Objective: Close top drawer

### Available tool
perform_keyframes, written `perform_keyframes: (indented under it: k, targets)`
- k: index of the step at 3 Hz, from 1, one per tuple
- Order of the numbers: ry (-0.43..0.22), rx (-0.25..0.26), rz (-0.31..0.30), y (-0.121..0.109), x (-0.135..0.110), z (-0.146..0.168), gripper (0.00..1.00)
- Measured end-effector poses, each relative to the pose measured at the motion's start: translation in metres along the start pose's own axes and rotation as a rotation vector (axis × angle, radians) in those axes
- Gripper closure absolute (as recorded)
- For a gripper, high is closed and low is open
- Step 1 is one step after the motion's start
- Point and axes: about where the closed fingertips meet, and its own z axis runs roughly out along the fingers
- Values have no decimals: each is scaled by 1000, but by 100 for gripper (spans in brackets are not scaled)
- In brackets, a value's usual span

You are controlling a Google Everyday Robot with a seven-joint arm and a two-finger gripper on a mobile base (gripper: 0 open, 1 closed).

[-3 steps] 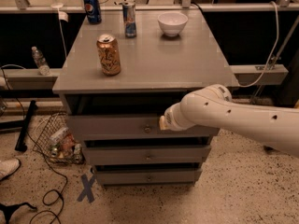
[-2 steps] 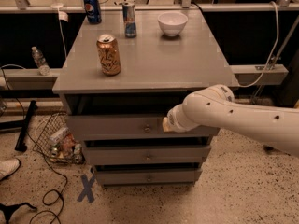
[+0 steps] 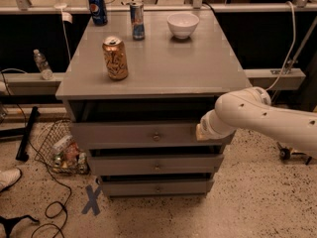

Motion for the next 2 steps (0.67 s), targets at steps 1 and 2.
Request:
perform_keyframes:
  k: [1, 2]
  targets:
    - [11, 66, 49, -50, -2, -7, 100]
    - [28, 132, 97, -92, 4, -21, 100]
